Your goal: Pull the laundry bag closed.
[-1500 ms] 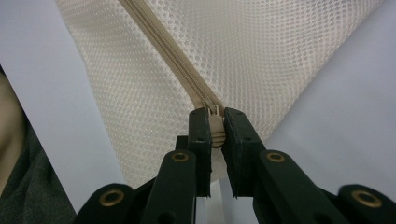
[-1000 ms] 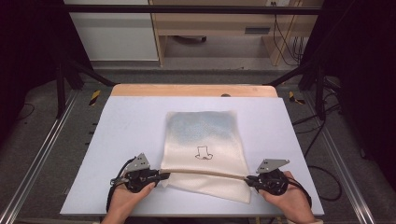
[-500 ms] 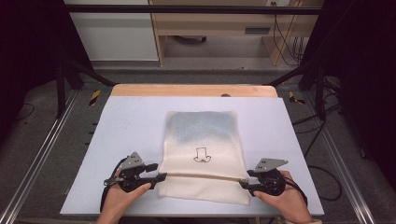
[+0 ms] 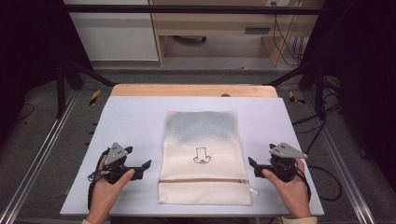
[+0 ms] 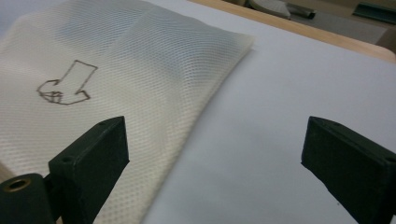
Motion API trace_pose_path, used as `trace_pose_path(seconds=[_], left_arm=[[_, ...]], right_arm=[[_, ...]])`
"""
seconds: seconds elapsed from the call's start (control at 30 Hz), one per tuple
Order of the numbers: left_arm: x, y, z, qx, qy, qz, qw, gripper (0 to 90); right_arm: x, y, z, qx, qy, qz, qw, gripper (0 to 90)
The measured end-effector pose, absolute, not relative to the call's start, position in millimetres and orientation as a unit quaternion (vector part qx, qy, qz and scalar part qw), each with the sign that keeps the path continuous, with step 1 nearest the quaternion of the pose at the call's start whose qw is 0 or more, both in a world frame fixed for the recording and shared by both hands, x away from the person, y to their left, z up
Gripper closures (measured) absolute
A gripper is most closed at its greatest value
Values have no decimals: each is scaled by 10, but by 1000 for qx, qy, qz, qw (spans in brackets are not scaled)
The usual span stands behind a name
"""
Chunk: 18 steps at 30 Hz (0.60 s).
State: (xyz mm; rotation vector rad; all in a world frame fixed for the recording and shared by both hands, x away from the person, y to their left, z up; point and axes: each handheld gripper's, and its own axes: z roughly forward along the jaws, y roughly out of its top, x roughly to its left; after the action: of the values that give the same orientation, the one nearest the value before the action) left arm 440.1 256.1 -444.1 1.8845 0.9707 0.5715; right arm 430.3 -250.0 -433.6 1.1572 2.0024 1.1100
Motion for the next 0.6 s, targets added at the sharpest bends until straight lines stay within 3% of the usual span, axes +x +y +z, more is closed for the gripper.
trace_pose_path(seconds=[0.17, 0.6], left_arm=[[4452, 2719, -4410, 746, 399, 255, 469, 72], [4582, 3020, -4471, 745, 411, 302, 430, 63]], right_arm=[[4354, -2716, -4357, 466, 716, 423, 300, 62], [4345, -3052, -4473, 511, 682, 399, 339, 56]])
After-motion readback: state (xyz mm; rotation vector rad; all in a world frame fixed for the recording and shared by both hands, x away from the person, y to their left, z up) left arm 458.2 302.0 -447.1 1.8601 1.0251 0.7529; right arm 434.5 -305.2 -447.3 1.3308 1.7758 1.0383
